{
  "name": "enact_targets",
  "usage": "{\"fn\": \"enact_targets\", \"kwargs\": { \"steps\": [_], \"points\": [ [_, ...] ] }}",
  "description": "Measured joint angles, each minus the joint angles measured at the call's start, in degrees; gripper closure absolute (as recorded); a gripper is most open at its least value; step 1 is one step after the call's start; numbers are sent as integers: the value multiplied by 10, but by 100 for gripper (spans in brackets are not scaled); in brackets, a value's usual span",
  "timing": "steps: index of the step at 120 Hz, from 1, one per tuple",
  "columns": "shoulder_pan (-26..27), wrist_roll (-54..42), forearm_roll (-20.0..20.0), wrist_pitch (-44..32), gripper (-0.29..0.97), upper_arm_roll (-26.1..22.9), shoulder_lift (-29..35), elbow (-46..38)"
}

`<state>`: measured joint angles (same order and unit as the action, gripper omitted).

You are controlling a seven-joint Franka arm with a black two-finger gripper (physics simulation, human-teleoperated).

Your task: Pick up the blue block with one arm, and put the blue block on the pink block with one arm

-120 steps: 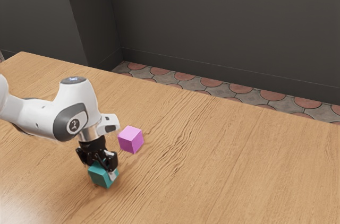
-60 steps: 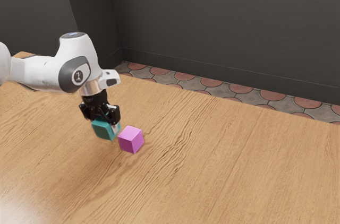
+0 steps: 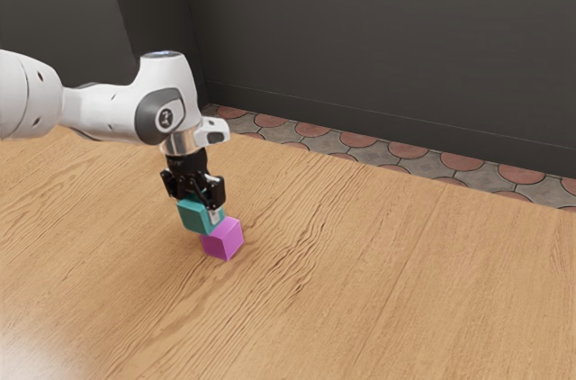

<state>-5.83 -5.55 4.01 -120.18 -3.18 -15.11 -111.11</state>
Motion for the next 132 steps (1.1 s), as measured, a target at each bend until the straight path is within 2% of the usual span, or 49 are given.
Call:
{"fn": "enact_targets", "kwargs": {
  "steps": [60, 78, 98, 113, 132],
  "points": [
    [4, -23, 4, 4, 30, -3, -48, 50],
    [4, -29, 7, 4, 16, -3, -49, 51],
    [4, -35, 10, 4, 7, -3, -49, 52],
    [5, -38, 11, 5, 4, -3, -34, 50],
    [5, -42, 11, 24, 2, -3, 38, 44]
  ]
}}
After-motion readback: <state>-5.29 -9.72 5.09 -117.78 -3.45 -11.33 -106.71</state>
